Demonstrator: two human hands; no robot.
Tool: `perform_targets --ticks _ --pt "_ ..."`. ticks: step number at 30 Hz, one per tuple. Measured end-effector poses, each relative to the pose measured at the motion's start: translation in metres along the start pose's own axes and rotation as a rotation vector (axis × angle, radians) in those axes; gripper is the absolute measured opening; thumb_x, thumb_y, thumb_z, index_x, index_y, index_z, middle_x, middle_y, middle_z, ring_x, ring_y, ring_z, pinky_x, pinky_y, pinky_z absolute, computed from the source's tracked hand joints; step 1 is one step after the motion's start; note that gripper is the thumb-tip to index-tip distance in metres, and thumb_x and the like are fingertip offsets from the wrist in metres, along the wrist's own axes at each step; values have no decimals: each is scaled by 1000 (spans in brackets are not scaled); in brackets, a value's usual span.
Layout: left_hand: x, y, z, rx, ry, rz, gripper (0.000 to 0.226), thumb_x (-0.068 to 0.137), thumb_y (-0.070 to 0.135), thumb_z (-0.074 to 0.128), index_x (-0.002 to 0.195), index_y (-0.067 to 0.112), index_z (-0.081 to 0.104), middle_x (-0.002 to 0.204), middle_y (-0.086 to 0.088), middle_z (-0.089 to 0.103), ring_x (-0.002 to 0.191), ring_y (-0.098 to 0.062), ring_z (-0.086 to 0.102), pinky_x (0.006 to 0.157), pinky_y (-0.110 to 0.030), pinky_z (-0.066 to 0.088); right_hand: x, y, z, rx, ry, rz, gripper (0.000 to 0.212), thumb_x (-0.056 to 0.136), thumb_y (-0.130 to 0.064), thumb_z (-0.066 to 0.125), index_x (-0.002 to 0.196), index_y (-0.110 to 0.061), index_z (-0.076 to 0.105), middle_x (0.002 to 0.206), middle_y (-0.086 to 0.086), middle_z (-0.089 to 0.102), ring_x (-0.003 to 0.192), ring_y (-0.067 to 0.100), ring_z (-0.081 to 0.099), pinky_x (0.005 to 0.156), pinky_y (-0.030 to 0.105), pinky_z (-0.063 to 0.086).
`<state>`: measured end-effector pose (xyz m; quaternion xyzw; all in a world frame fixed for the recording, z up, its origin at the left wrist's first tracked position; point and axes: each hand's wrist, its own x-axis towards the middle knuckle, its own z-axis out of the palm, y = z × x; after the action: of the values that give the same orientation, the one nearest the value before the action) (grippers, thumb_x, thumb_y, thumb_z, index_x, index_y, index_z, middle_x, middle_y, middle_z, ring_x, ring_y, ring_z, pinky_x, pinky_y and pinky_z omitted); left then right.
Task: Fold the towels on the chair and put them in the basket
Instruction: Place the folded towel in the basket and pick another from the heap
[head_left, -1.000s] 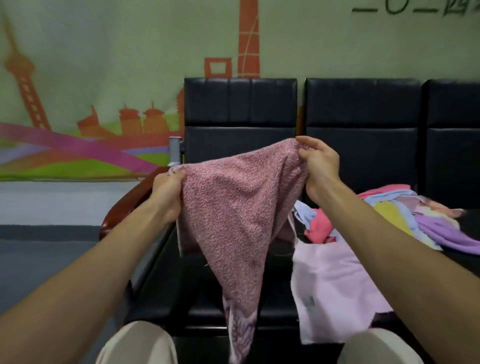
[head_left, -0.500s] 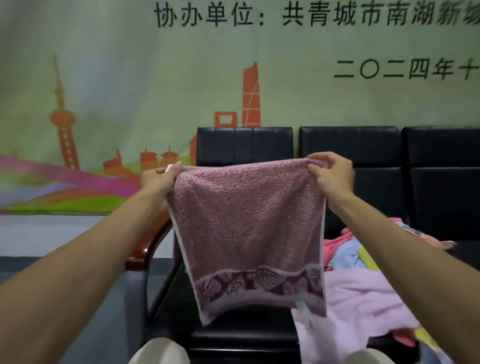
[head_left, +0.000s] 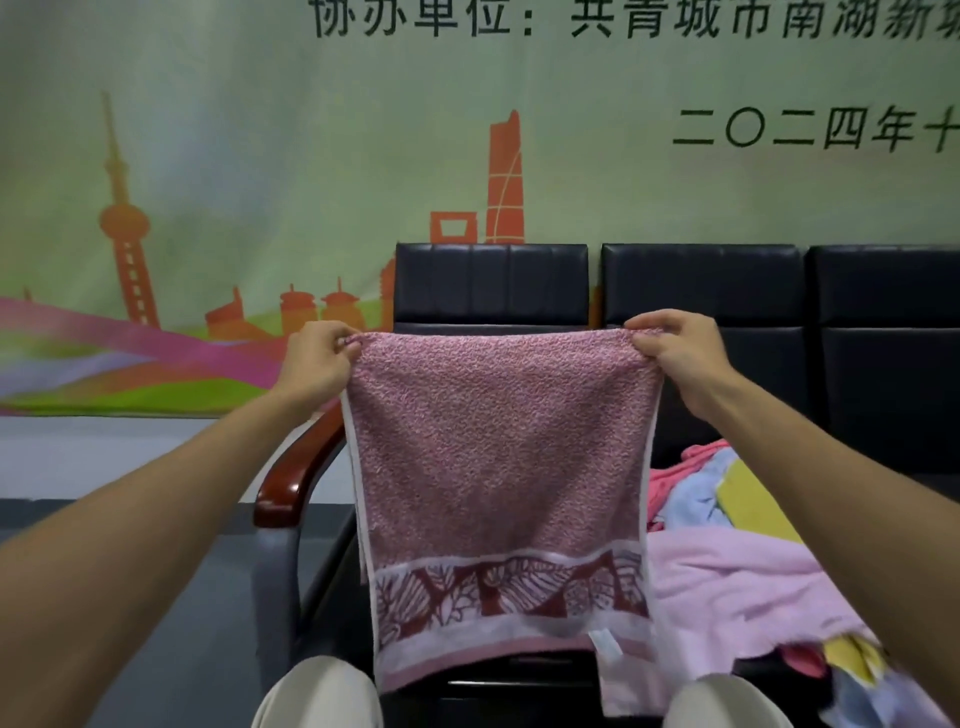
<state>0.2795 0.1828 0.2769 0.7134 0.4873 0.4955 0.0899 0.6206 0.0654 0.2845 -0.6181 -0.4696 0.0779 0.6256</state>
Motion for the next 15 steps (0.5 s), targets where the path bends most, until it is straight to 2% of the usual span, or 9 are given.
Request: perform_targets --ticks 2,4,7,9,11,13,15 --pt "-2 0 -1 81 5 49 23 97 15 56 102 -2 70 107 -20 68 102 -35 60 84 -41 46 -1 2 2 -176 54 -80 13 92 -9 60 98 -16 70 102 2 66 99 16 59 81 28 46" --pt "-2 -1 -2 110 1 60 26 98 21 55 101 -1 69 105 -19 68 100 -36 60 83 -44 50 -3 4 4 -401 76 -178 12 97 -17 55 103 -14 65 100 3 62 95 15 56 80 32 45" --pt "-2 -5 -1 -16 18 -38 19 92 24 64 103 9 68 110 -7 65 102 -29 60 83 -46 54 -4 5 7 -459 90 -171 15 97 -26 56 105 -14 58 100 4 57 93 18 54 79 37 46" --pt "-3 -5 -1 -230 41 -207 15 88 24 69 99 14 65 102 -1 61 90 -21 59 66 -36 54 -2 6 6 -347 117 -72 19 92 -28 64 102 -13 59 100 3 57 96 17 53 80 36 46" --pt "-5 -1 -4 -541 19 -470 18 86 24 71 95 12 62 89 -1 61 74 -16 54 52 -29 43 -2 6 7 -60 102 109 20 88 -29 70 96 -13 62 97 4 62 93 18 57 78 37 50" --pt "-4 -2 -12 -827 -40 -668 23 79 27 75 89 11 62 89 -5 65 77 -18 60 55 -30 46 -5 0 6 295 3 294 16 86 -26 73 91 -13 65 91 5 66 85 17 61 75 33 50" --pt "-5 -4 -20 -914 -138 -686 31 67 25 79 90 11 65 103 -8 69 96 -22 63 68 -33 52 -8 -2 1 419 -127 345 17 82 -18 75 95 -10 68 96 6 69 88 16 63 86 32 50"
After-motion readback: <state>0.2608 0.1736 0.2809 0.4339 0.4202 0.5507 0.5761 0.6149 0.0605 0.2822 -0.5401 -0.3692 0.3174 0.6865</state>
